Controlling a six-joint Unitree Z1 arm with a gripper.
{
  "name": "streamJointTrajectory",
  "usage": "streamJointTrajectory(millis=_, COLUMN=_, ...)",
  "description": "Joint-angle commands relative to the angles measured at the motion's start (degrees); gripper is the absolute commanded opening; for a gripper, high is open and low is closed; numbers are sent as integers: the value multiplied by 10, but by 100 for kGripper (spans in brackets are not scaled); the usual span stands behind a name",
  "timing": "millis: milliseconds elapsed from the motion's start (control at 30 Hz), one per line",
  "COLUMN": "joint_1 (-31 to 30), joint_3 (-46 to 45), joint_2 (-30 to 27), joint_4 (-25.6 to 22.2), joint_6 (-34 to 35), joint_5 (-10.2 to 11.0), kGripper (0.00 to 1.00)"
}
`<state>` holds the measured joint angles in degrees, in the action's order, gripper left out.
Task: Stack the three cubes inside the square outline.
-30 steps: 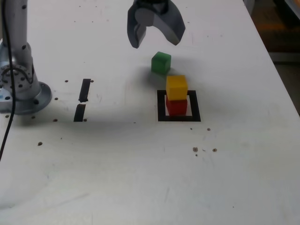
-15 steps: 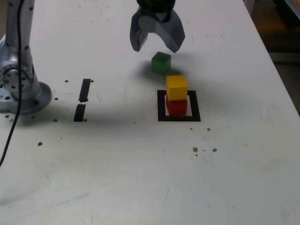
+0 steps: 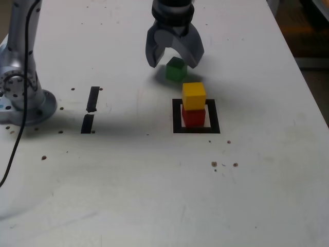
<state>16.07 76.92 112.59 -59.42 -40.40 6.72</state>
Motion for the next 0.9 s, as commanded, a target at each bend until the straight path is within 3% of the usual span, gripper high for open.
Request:
streamJointTrajectory(millis=0, joint_1=1, joint_3=-3, joint_2=4, joint_4=5, joint_6=0, joint_5=0, kGripper=98)
streamJointTrajectory(millis=633, joint_1=-1, joint_3=-12, joint_2=13, joint_4=23, joint_6=-2, joint_5=-1, kGripper=89)
streamJointTrajectory(millis=867, joint_1=-11, joint_3=-17, joint_2=19, joint_4=33, joint_6=-1, joint_5=-12, kGripper=85)
